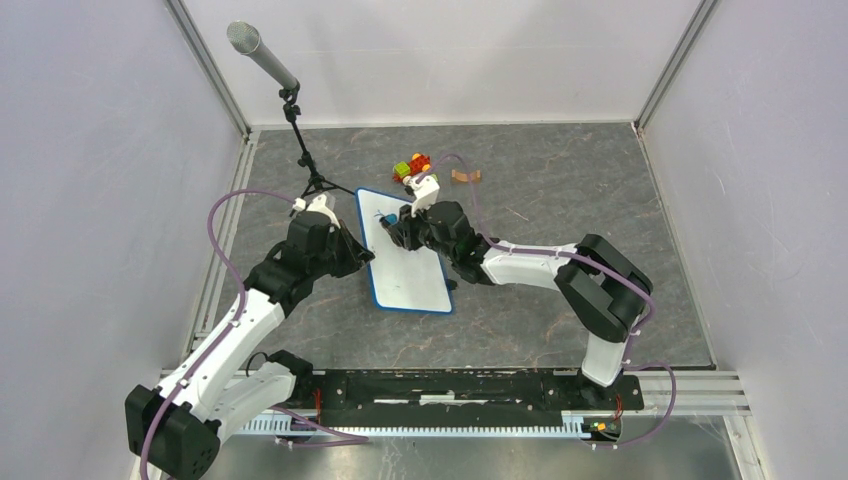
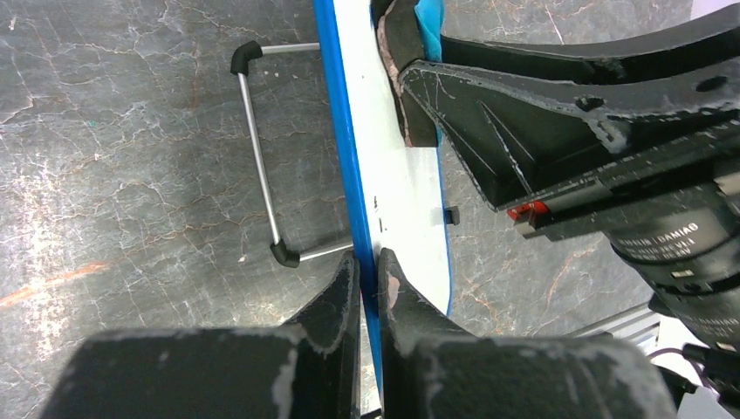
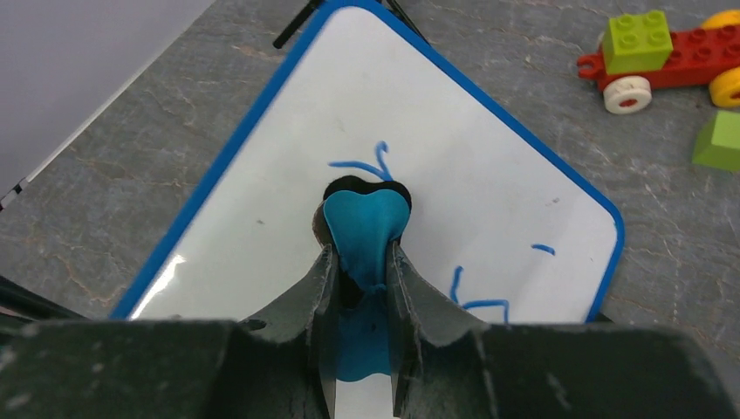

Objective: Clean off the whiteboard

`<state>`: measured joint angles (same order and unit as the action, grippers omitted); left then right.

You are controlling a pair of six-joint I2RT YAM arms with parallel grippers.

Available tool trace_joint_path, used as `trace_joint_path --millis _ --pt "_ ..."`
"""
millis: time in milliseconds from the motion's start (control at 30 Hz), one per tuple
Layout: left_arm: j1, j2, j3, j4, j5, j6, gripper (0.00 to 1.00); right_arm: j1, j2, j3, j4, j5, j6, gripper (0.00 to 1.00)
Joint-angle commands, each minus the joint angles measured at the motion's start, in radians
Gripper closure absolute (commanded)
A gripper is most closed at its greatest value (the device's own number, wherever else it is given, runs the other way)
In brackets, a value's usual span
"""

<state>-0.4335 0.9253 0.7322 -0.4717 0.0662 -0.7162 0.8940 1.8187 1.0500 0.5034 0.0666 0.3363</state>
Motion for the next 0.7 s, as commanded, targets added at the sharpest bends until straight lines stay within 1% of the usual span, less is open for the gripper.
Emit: trace_joint_path --millis 0,67,233,367,500,667 --pt "-0.027 0.035 0.008 0.003 0.161 0.07 0.98 0.073 0.039 0.118 -0.108 -0.107 -0.017 0.74" --pt "-0.027 0.033 0.008 0.001 0.163 0.069 0.98 0.06 0.071 0.154 -0.122 -0.104 -0.014 0.74" --pt "-0.027 0.029 0.013 -0.017 0.159 0.08 0.98 -0.012 0.15 0.179 -0.12 -0.133 0.026 0.74" --pt "-0.027 0.03 0.012 -0.028 0.146 0.089 0.98 -0.076 0.219 0.225 -0.184 -0.158 0.039 0.74" --pt "-0.025 0.035 0.007 -0.028 0.142 0.09 0.98 -0.118 0.226 0.182 -0.207 -0.154 0.041 0.74" --pt "-0.025 0.025 0.007 -0.03 0.144 0.09 0.98 -0.125 0.176 0.086 -0.197 -0.154 0.046 0.74"
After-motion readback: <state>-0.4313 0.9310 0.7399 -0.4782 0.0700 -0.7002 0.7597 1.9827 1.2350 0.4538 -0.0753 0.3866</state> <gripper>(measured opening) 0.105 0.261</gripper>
